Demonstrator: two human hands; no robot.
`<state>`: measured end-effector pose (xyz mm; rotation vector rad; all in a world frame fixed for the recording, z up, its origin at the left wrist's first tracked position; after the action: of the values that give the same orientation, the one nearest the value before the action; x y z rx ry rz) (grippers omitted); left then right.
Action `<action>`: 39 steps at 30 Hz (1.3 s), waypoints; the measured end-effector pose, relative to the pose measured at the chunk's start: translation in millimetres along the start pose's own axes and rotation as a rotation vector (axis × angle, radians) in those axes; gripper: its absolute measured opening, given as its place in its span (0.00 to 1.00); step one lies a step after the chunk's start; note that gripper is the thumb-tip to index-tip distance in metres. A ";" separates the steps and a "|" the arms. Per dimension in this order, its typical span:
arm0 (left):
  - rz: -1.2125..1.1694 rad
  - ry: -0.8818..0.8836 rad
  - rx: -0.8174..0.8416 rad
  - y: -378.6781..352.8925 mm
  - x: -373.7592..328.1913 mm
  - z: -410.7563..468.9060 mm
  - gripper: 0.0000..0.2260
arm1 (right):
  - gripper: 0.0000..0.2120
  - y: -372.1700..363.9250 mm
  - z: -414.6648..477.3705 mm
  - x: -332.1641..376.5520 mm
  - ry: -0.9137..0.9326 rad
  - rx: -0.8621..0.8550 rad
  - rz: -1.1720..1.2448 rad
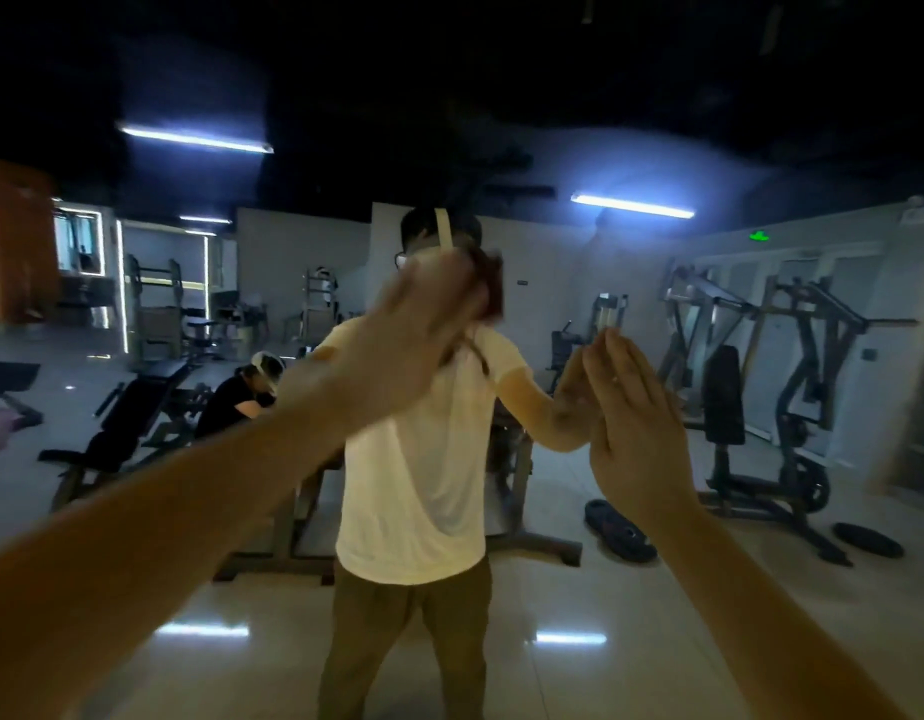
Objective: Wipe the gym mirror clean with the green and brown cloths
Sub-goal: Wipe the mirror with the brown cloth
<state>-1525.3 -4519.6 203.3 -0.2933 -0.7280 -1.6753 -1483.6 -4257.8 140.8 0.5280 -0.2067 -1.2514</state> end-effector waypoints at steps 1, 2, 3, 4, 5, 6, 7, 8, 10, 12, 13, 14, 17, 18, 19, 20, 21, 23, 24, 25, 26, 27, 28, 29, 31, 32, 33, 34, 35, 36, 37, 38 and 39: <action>0.060 0.133 -0.058 9.4 27.5 23.4 0.30 | 0.30 5.0 2.0 -3.9 0.016 -0.007 0.009; 0.023 0.296 -0.120 23.0 45.6 39.6 0.30 | 0.32 10.1 4.6 -8.1 0.040 -0.014 0.016; -0.052 0.440 -0.181 31.1 48.6 51.0 0.30 | 0.32 15.3 8.5 -12.6 0.062 -0.026 0.024; -0.106 0.546 -0.211 33.3 41.5 60.6 0.30 | 0.28 18.4 11.7 -18.9 0.078 -0.047 0.025; -0.154 0.595 -0.223 30.2 27.0 67.9 0.29 | 0.24 18.7 14.6 -25.6 0.093 -0.071 0.022; -0.173 0.587 -0.212 25.5 3.5 73.8 0.28 | 0.24 18.8 18.3 -32.8 0.095 -0.102 0.026; -0.160 0.514 -0.184 15.9 -27.7 75.4 0.28 | 0.28 18.9 23.4 -41.0 0.082 -0.129 0.030; -0.147 0.393 -0.120 3.8 -61.1 72.6 0.29 | 0.34 18.1 28.8 -49.7 0.065 -0.160 0.024; -0.142 0.155 0.009 -16.2 -120.6 51.3 0.32 | 0.40 15.3 38.4 -59.6 0.020 -0.170 0.008; -0.125 -0.081 0.122 -25.1 -150.2 27.4 0.33 | 0.32 15.4 46.5 -61.7 -0.002 -0.164 0.000; -0.055 -0.181 0.172 -21.6 -147.8 21.9 0.33 | 0.29 16.6 50.3 -61.4 -0.006 -0.164 -0.002; 0.028 -0.277 0.171 -12.8 -135.9 22.9 0.34 | 0.29 17.9 54.5 -60.9 0.003 -0.161 -0.004; -0.002 -0.272 0.129 22.9 -68.1 53.2 0.30 | 0.29 17.3 68.8 -64.0 0.020 -0.157 -0.058; -0.052 -0.162 0.100 34.7 -32.1 67.3 0.25 | 0.29 12.9 71.2 -65.6 0.011 -0.160 -0.078; -0.059 0.047 0.056 44.6 7.0 81.3 0.24 | 0.29 8.7 72.8 -67.0 0.001 -0.164 -0.088; 0.015 0.234 0.014 49.3 42.5 94.0 0.27 | 0.29 4.9 73.4 -67.9 -0.002 -0.176 -0.094; 0.020 0.380 -0.052 51.8 67.9 103.0 0.32 | 0.29 2.8 72.9 -67.3 0.001 -0.188 -0.089; -0.048 0.547 -0.194 53.0 72.3 124.2 0.33 | 0.29 1.1 72.1 -68.0 0.014 -0.219 -0.074; -0.075 0.569 -0.260 47.9 55.1 134.7 0.33 | 0.29 3.1 71.8 -68.5 0.026 -0.233 -0.060; -0.099 0.555 -0.297 42.5 27.0 142.5 0.33 | 0.28 5.9 71.4 -68.7 0.040 -0.243 -0.036; -0.107 0.489 -0.301 32.6 -4.7 147.9 0.33 | 0.27 7.2 72.3 -70.5 0.062 -0.253 0.004; -0.108 0.385 -0.288 22.0 -38.6 149.5 0.32 | 0.26 10.5 72.7 -71.8 0.076 -0.264 0.066; -0.138 0.290 -0.251 13.3 -68.3 147.2 0.32 | 0.24 15.9 74.3 -74.4 0.063 -0.275 0.176; -0.173 0.196 -0.205 4.1 -91.0 141.8 0.30 | 0.25 23.8 76.2 -76.6 0.019 -0.285 0.328; -0.171 0.031 -0.103 -4.3 -117.0 126.2 0.30 | 0.23 47.2 81.8 -74.4 -0.116 -0.347 0.586; -0.123 -0.057 -0.034 -5.5 -118.9 120.1 0.30 | 0.19 58.7 85.5 -71.2 -0.156 -0.391 0.611; -0.047 -0.151 0.011 -3.2 -114.0 115.4 0.30 | 0.16 66.9 89.7 -67.8 -0.172 -0.419 0.569; -0.008 -0.210 0.011 -0.3 -100.2 114.7 0.30 | 0.18 72.5 95.5 -65.6 -0.178 -0.418 0.505; -0.011 -0.206 -0.014 7.6 -79.4 118.2 0.30 | 0.23 74.9 102.2 -64.7 -0.183 -0.380 0.415; -0.017 -0.143 -0.052 17.6 -52.7 124.3 0.29 | 0.28 73.6 108.2 -67.7 -0.181 -0.326 0.307; -0.010 -0.035 -0.090 26.8 -22.9 131.4 0.29 | 0.31 70.4 110.9 -72.0 -0.173 -0.281 0.194; 0.022 0.067 -0.119 36.3 5.1 139.5 0.31 | 0.31 63.8 111.2 -77.9 -0.164 -0.241 0.098; 0.051 0.159 -0.131 44.6 26.1 147.7 0.32 | 0.31 58.2 109.8 -82.9 -0.147 -0.207 0.026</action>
<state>-1518.1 -4454.1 345.3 -0.2643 -0.4900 -1.6797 -1507.5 -4196.7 275.0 0.2543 -0.2040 -1.2705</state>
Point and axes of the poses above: each hand's wrist, its own z-axis towards the middle knuckle, its own y-axis out of the back of the hand, x = y × z, the point moved 3 cm from there along z, towards the middle knuckle, and after that the axes turned 6 degrees about x, right-handed, at the moved point
